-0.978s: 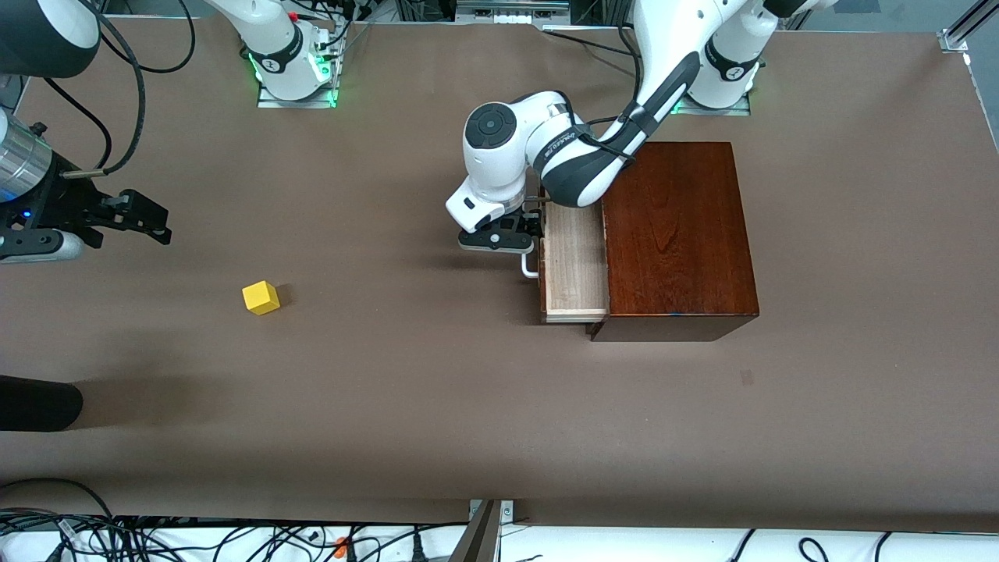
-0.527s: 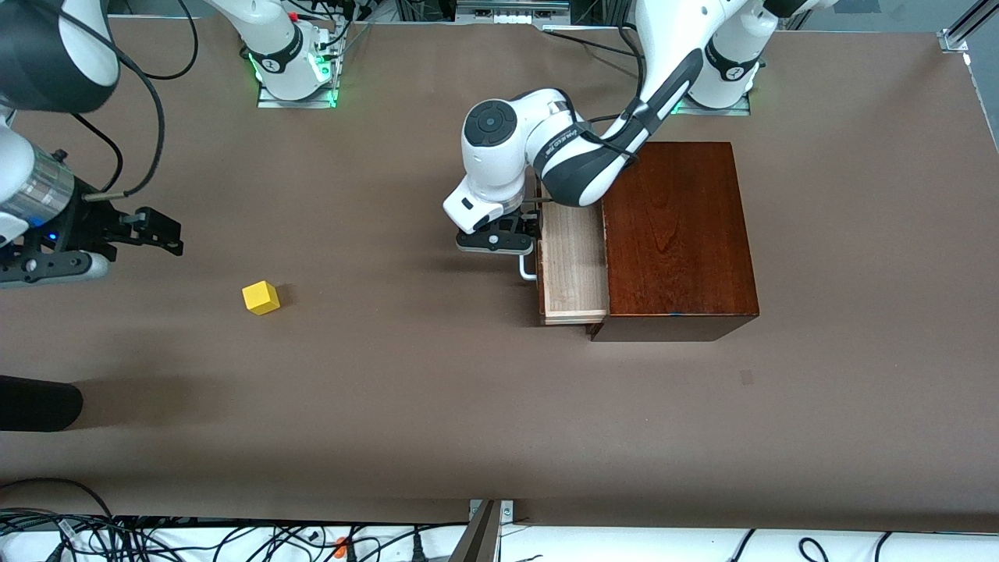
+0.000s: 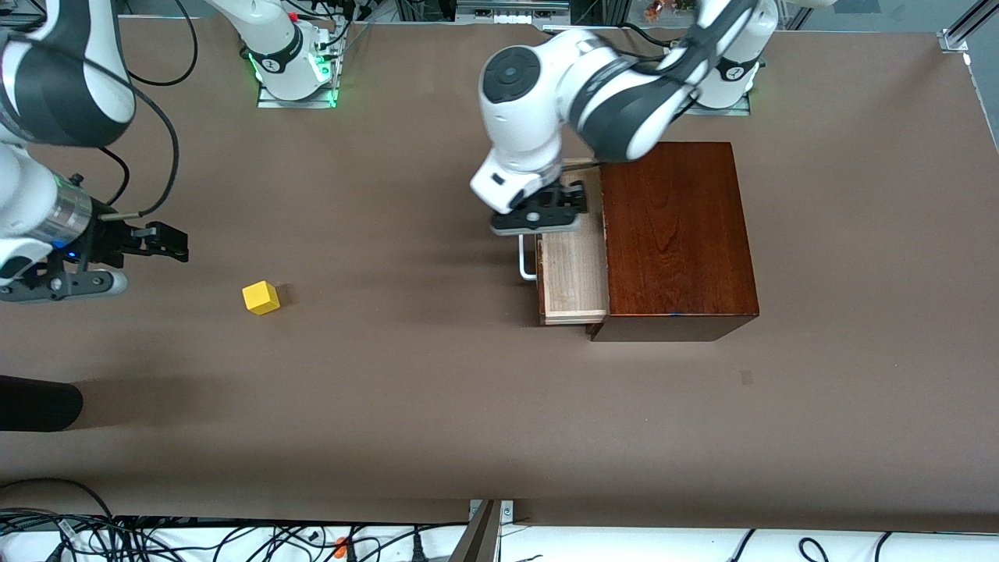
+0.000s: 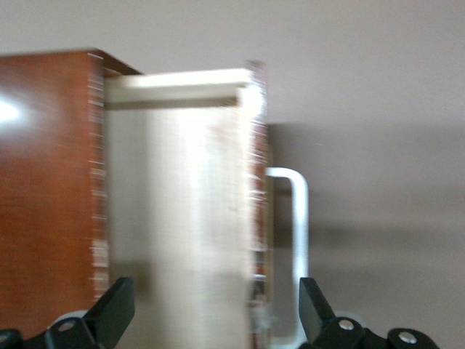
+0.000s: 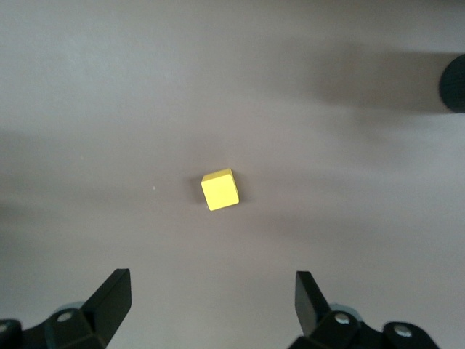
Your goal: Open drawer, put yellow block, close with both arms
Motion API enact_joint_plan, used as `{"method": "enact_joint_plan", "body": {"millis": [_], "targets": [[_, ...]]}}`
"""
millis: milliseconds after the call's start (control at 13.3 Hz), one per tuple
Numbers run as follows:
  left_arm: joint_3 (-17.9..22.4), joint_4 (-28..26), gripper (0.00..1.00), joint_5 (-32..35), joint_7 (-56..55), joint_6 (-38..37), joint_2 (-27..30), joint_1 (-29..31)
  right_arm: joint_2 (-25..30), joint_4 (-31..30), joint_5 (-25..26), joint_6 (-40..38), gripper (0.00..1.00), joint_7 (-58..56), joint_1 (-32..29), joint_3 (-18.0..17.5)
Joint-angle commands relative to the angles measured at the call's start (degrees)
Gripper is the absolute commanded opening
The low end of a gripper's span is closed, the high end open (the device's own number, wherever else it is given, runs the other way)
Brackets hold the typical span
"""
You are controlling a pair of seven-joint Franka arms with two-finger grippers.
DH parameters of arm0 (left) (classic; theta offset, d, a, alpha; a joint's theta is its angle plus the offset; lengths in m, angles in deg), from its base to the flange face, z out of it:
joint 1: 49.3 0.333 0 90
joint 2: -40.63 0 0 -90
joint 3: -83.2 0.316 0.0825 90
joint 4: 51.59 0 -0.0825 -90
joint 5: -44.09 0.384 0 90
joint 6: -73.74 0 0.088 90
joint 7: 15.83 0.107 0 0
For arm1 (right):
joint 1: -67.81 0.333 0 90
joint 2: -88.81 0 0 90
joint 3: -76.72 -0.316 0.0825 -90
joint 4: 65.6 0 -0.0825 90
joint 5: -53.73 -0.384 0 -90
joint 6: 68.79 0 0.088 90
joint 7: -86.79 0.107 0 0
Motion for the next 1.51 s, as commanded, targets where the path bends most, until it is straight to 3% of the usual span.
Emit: {"method": "enact_joint_plan", "body": {"millis": [0, 226, 527, 753, 828, 903, 1054, 1280, 1430], "targets": [[-0.3, -1.0, 1.00, -1.2, 9.1, -5.8, 4.4, 6.2, -2.8, -0.3, 0.2, -1.3, 1.00, -2.8, -0.5, -0.3], [-0.5, -1.0, 1.00, -3.1, 21.1, -10.2, 7.2, 13.3, -5.6, -5.1, -1.0, 6.5, 1.00, -10.1, -0.6, -0.3], [-0.4, -0.5, 1.00, -13.1, 39.4, -15.2, 11.8, 27.7, -8.4, -9.6, -5.2, 14.7, 1.00, -22.0, -2.4, -0.3], [0.1, -0.3, 1.00, -13.4, 47.0, -16.6, 13.4, 33.2, -11.1, -9.8, -6.7, 16.8, 1.00, -25.5, -3.0, -0.3], [1.6, -0.4, 1.00, -15.1, 49.8, -16.2, 15.8, 32.8, -12.1, -10.4, -6.7, 18.3, 1.00, -25.5, -3.0, -0.3], [7.2, -0.9, 1.00, -16.1, 50.4, -15.8, 17.5, 28.8, -13.4, -11.1, -6.7, 21.3, 1.00, -25.5, -3.1, -0.3], [25.3, -1.3, 1.00, -19.5, 50.7, -14.7, 19.4, 16.0, -15.3, -13.7, -6.7, 28.2, 1.00, -25.4, -3.1, -0.3], [26.5, -9.8, 1.00, -20.2, 50.3, -6.2, 25.9, 15.9, -15.9, -18.3, -7.2, 33.5, 1.00, -25.4, -3.1, -0.5], [25.8, -14.2, 1.00, -17.4, 50.0, -5.5, 29.2, 16.2, -15.7, -20.0, -7.5, 34.2, 1.00, -25.4, -3.1, -0.5]]}}
